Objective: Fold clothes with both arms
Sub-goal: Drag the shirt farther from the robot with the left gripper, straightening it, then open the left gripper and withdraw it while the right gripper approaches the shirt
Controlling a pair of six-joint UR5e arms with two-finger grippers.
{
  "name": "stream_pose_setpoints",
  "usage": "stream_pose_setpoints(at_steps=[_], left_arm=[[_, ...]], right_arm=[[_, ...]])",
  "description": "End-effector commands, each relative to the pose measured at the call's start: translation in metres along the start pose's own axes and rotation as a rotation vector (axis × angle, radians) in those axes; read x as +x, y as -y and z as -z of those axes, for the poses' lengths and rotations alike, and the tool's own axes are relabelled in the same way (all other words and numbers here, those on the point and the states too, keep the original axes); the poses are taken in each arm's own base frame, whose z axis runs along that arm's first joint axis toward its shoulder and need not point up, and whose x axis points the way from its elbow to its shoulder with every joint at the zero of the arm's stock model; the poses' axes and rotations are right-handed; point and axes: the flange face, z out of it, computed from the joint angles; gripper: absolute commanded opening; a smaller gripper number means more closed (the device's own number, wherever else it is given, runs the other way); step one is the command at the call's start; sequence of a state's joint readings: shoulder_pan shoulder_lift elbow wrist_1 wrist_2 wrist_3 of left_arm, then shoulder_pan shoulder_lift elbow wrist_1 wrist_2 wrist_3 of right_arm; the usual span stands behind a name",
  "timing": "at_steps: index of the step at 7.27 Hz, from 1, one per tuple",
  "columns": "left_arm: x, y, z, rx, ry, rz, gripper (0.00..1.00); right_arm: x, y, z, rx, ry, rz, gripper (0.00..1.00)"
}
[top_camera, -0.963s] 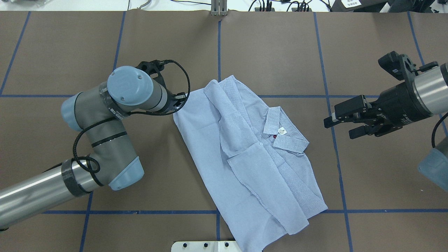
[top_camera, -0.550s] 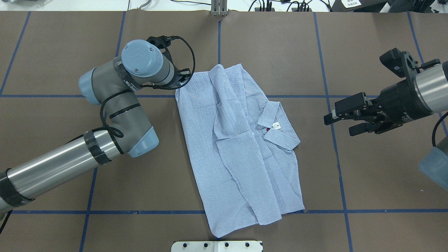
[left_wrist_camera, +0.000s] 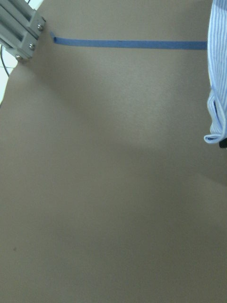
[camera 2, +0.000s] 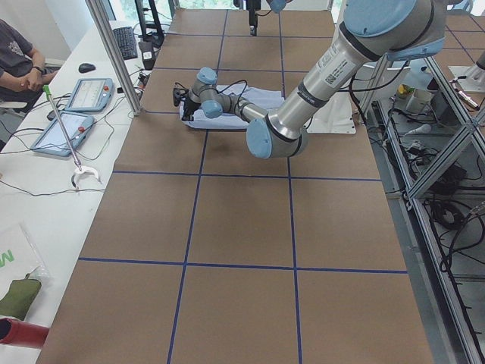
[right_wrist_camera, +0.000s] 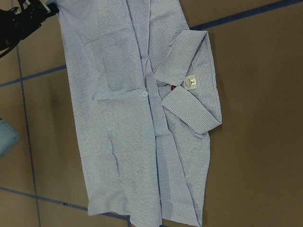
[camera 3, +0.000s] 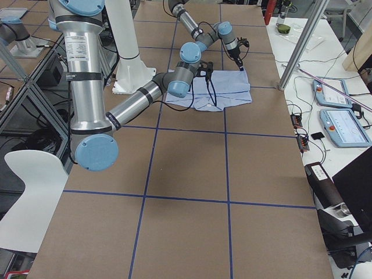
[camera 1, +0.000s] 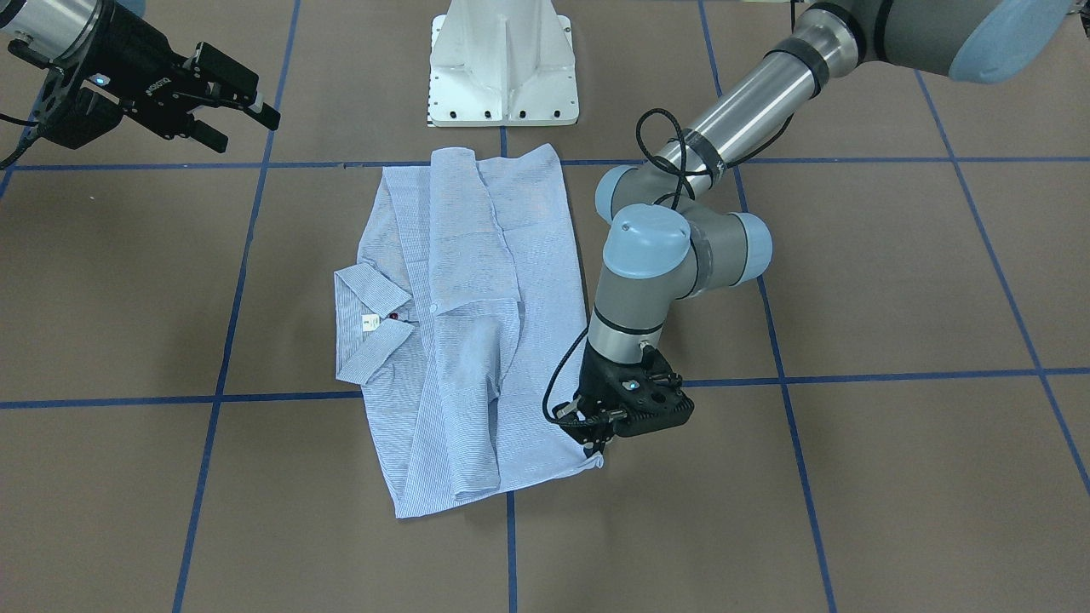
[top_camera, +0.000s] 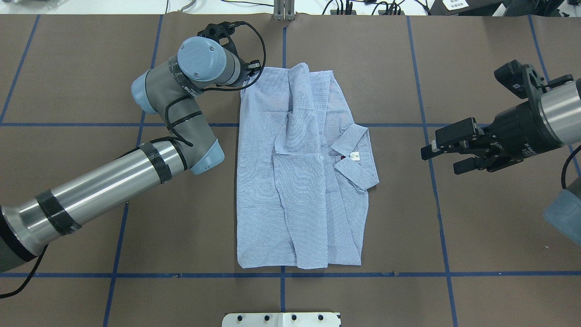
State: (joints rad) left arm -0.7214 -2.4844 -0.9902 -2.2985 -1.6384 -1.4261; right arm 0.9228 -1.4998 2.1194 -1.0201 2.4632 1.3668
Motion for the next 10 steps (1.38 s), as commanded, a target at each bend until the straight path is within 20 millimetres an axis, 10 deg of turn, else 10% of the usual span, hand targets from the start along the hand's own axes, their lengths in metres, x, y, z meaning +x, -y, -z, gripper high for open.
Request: stream_pose_setpoints(at_steps=[1, 4, 5, 6, 8, 10], left_arm=[[-0.005, 0.009, -0.007, 0.016, -0.011, 0.005, 0.0], [-0.01, 0.014, -0.01, 0.019, 0.0, 0.007, 0.0], [-0.009, 0.014, -0.009, 0.019, -0.009, 0.008, 0.19], [-0.008, 0.014, -0.007, 0.02, -0.018, 0.006, 0.83], [0.0, 0.027, 0.023, 0.03, -0.059, -0.005, 1.0], [-0.058, 0.03, 0.073, -0.043, -0.06, -0.109, 1.0]], right_arm=[[-0.001, 0.003, 0.0, 0.014, 0.0, 0.002, 1.0], [-0.001, 0.004, 0.0, 0.029, -0.003, 0.002, 1.0], [-0.001, 0.005, 0.0, 0.037, -0.005, 0.004, 1.0], [-0.002, 0.006, -0.001, 0.047, -0.007, 0.013, 1.0], [-0.007, 0.007, -0.008, 0.086, -0.015, 0.032, 1.0], [-0.015, -0.003, -0.049, 0.136, -0.057, 0.068, 1.0]])
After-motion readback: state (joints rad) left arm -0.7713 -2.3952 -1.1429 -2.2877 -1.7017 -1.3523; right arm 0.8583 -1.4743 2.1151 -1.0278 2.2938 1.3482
